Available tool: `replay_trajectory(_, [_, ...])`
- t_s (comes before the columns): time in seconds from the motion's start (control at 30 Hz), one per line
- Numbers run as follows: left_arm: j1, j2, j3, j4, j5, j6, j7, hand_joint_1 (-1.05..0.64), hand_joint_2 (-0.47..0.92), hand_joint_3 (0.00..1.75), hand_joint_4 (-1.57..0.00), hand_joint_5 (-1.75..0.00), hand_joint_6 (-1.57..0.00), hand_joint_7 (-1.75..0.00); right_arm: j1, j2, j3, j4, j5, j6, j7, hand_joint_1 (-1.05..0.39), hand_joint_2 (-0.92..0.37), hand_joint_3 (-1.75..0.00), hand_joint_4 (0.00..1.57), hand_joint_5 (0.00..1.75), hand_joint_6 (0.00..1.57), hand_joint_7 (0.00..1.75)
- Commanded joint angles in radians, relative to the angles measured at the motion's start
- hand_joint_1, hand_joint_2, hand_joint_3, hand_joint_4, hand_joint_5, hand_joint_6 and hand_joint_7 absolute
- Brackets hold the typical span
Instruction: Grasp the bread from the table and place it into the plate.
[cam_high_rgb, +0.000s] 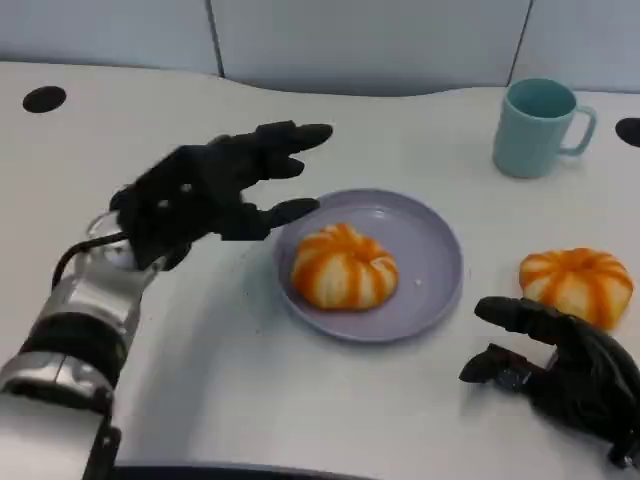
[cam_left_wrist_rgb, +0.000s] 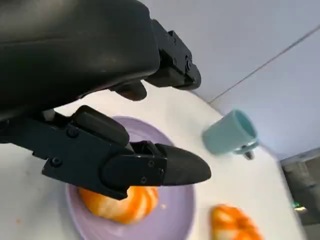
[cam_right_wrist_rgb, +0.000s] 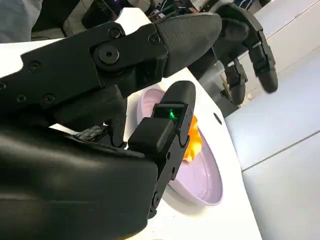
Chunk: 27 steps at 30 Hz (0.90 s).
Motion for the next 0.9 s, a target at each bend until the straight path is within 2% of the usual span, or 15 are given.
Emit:
replay_trajectory(0.03, [0.046, 0.013, 0.052, -0.044, -0.074, 0.027, -0.073, -0.73, 0.92, 0.37, -0.14, -0.64, -0.36, -0.04, 0.017, -0.015, -0.001, 0.027, -0.010, 0.000, -0.007, -0.38, -0.92, -0.09, 0.71, 1.07, 0.92, 0.33])
replay_trajectory(0.27, [0.090, 0.016, 0.080, -0.094, -0.112, 0.039, -0.096, -0.75, 0.92, 0.37, -0.17, -0.61, -0.36, -0.04, 0.019, -0.017, 0.003, 0.019, -0.014, 0.003, -0.017, -0.38, -0.92, -0.09, 0.70, 1.07, 0.92, 0.33])
replay_trajectory(0.3, [0.127, 0.009, 0.115, -0.125, -0.172, 0.056, -0.132, -0.75, 0.92, 0.37, -0.17, -0.61, -0.36, -0.03, 0.017, -0.018, 0.001, 0.024, -0.012, 0.007, -0.015, -0.38, -0.92, -0.09, 0.70, 1.07, 0.92, 0.33])
replay_trajectory(0.4, [0.228, -0.018, 0.198, -0.222, -0.322, 0.139, -0.209, -0.70, 0.92, 0.31, -0.39, -0.58, -0.52, -0.05, 0.010, -0.024, -0.004, 0.037, -0.008, 0.019, -0.013, -0.38, -0.92, -0.09, 0.71, 1.08, 0.92, 0.34])
replay_trajectory(0.5, [0.273, -0.036, 0.228, -0.287, -0.389, 0.209, -0.232, -0.68, 0.92, 0.26, -0.50, -0.58, -0.59, -0.06, 0.007, -0.025, -0.005, 0.041, -0.009, 0.015, -0.009, -0.38, -0.92, -0.09, 0.70, 1.07, 0.92, 0.33])
replay_trajectory(0.73, [0.347, -0.062, 0.269, -0.391, -0.477, 0.311, -0.258, -0.60, 0.92, 0.23, -0.59, -0.64, -0.66, -0.07, 0.008, -0.026, -0.001, 0.029, -0.013, 0.025, -0.023, -0.38, -0.92, -0.10, 0.71, 1.08, 0.92, 0.34])
replay_trajectory(0.9, [0.405, -0.072, 0.287, -0.462, -0.524, 0.402, -0.257, -0.62, 0.92, 0.21, -0.64, -0.70, -0.71, -0.08, 0.008, -0.024, -0.005, 0.025, -0.007, 0.043, -0.030, -0.37, -0.92, -0.07, 0.72, 1.07, 0.93, 0.33])
